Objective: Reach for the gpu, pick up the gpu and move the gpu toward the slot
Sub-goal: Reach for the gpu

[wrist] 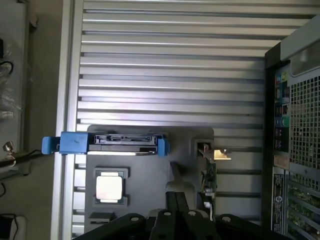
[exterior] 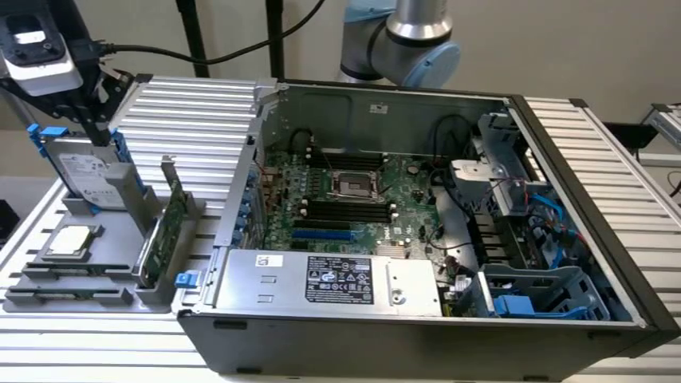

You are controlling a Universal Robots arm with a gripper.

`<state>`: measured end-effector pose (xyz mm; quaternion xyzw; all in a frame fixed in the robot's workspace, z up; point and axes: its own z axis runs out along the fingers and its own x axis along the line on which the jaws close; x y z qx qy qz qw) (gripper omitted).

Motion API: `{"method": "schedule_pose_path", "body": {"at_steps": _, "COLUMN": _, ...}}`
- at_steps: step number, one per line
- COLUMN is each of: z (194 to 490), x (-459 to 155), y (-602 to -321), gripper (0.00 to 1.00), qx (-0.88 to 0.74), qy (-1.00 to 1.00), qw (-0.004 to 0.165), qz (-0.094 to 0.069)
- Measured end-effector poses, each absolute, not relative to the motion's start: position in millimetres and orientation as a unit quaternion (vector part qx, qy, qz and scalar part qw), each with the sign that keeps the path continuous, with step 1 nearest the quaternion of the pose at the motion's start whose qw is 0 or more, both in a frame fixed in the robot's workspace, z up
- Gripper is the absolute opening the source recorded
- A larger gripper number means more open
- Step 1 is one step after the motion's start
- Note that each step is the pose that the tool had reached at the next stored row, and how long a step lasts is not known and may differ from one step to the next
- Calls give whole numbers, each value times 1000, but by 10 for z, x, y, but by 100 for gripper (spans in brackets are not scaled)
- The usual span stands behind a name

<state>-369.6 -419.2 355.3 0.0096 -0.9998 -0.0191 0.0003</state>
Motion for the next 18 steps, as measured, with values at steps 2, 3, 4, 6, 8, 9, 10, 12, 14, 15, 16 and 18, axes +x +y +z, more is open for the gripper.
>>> {"method": "schedule_pose_path", "body": {"at_steps": 2, "z": 3547, "x": -3636, "y": -4244, "gripper": 11, "qx": 10, "qy": -1000, "qw": 0, "qz": -19}}
{"method": "schedule_pose_path", "body": {"at_steps": 3, "z": 3544, "x": -3609, "y": -4268, "gripper": 11, "qx": 10, "qy": -1000, "qw": 1, "qz": -19}}
{"method": "schedule_pose_path", "body": {"at_steps": 4, "z": 3539, "x": -3576, "y": -4292, "gripper": 11, "qx": 10, "qy": -1000, "qw": 0, "qz": -19}}
{"method": "schedule_pose_path", "body": {"at_steps": 6, "z": 3529, "x": -3514, "y": -4335, "gripper": 11, "qx": 10, "qy": -1000, "qw": 0, "qz": -19}}
{"method": "schedule_pose_path", "body": {"at_steps": 8, "z": 3509, "x": -3475, "y": -4374, "gripper": 11, "qx": 10, "qy": -1000, "qw": 0, "qz": -19}}
{"method": "schedule_pose_path", "body": {"at_steps": 9, "z": 3499, "x": -3462, "y": -4394, "gripper": 11, "qx": 10, "qy": -1000, "qw": 0, "qz": -19}}
{"method": "schedule_pose_path", "body": {"at_steps": 10, "z": 3487, "x": -3451, "y": -4415, "gripper": 11, "qx": 10, "qy": -1000, "qw": -1, "qz": -19}}
{"method": "schedule_pose_path", "body": {"at_steps": 12, "z": 3463, "x": -3429, "y": -4457, "gripper": 11, "qx": 10, "qy": -1000, "qw": -2, "qz": -18}}
{"method": "schedule_pose_path", "body": {"at_steps": 14, "z": 3440, "x": -3408, "y": -4500, "gripper": 11, "qx": 10, "qy": -1000, "qw": -3, "qz": -18}}
{"method": "schedule_pose_path", "body": {"at_steps": 15, "z": 3429, "x": -3397, "y": -4522, "gripper": 11, "qx": 10, "qy": -1000, "qw": -3, "qz": -18}}
{"method": "schedule_pose_path", "body": {"at_steps": 16, "z": 3417, "x": -3387, "y": -4544, "gripper": 11, "qx": 10, "qy": -1000, "qw": -4, "qz": -18}}
{"method": "schedule_pose_path", "body": {"at_steps": 18, "z": 3392, "x": -3366, "y": -4591, "gripper": 11, "qx": 10, "qy": -1000, "qw": -4, "qz": -18}}
